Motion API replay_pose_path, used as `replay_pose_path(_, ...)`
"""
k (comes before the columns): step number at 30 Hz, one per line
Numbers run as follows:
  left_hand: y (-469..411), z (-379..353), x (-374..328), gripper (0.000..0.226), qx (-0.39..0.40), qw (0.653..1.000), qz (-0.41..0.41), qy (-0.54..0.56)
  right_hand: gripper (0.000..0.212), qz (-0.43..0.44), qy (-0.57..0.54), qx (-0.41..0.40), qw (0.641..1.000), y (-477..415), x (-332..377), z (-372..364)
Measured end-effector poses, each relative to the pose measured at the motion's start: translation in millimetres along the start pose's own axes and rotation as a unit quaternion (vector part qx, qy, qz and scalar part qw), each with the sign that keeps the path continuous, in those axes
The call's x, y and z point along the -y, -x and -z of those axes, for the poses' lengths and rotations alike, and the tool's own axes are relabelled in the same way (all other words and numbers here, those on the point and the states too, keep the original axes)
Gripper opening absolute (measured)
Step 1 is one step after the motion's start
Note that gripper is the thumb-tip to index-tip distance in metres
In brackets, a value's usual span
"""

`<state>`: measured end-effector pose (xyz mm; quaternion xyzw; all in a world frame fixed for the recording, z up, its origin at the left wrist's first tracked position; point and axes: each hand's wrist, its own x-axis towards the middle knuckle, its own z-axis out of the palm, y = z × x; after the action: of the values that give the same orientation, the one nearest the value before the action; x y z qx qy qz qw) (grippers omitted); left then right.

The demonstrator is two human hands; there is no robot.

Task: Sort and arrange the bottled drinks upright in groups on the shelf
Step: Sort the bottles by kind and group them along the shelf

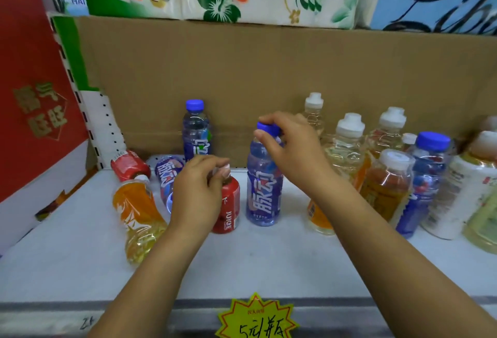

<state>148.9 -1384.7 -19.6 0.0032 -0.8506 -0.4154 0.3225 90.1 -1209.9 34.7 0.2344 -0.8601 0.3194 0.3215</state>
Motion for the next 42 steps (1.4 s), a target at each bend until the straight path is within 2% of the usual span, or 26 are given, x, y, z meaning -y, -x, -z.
replay_pose_path(3, 5, 12, 0, 0.031, 0.021, 1.000, 0.013, 0.008, 0.027, -0.006, 0.001, -0.024, 1.000, 11, 3, -3)
replay_pose_path(7, 23, 42, 5, 0.037, -0.019, 0.998, 0.053, -0.012, 0.021, -0.004, 0.011, -0.188, 0.982, 40, 26, -9)
replay_pose_path(9, 33, 56, 11, 0.041, -0.032, 0.993, 0.091, -0.061, 0.019, 0.014, -0.035, -0.213, 0.976, 54, 45, -17)
replay_pose_path(11, 44, 67, 19, 0.055, -0.018, 0.982, 0.128, -0.136, 0.020, 0.010, -0.122, -0.157, 0.980, 66, 63, -29)
replay_pose_path(13, 55, 74, 25, 0.075, 0.017, 0.968, 0.166, -0.189, 0.022, -0.002, -0.178, -0.055, 0.983, 75, 75, -44)
replay_pose_path(15, 67, 79, 29, 0.089, 0.063, 0.949, 0.219, -0.219, 0.023, -0.027, -0.187, 0.065, 0.980, 84, 80, -62)
replay_pose_path(18, 81, 87, 34, 0.091, 0.081, 0.934, 0.256, -0.234, 0.032, -0.059, -0.089, 0.191, 0.976, 93, 85, -84)
replay_pose_path(21, 85, 102, 36, 0.095, 0.077, 0.921, 0.312, -0.218, 0.044, -0.065, 0.014, 0.248, 0.966, 94, 94, -94)
replay_pose_path(24, 88, 114, 40, 0.099, 0.100, 0.908, 0.331, -0.237, 0.052, -0.089, 0.039, 0.302, 0.948, 86, 102, -102)
replay_pose_path(28, 96, 120, 42, 0.108, 0.139, 0.904, 0.332, -0.231, 0.053, -0.105, 0.024, 0.286, 0.952, 79, 105, -117)
replay_pose_path(32, 100, 126, 43, 0.106, 0.130, 0.916, 0.313, -0.214, 0.041, -0.112, -0.013, 0.245, 0.963, 78, 100, -127)
replay_pose_path(35, 104, 131, 40, 0.083, 0.071, 0.937, 0.296, -0.171, 0.030, -0.109, -0.047, 0.218, 0.969, 80, 95, -125)
replay_pose_path(39, 114, 134, 47, 0.081, -0.031, 0.950, 0.296, -0.098, 0.026, -0.084, -0.069, 0.183, 0.977, 92, 91, -116)
replay_pose_path(42, 118, 133, 54, 0.068, -0.126, 0.951, 0.279, -0.043, 0.031, -0.057, -0.092, 0.128, 0.986, 99, 87, -105)
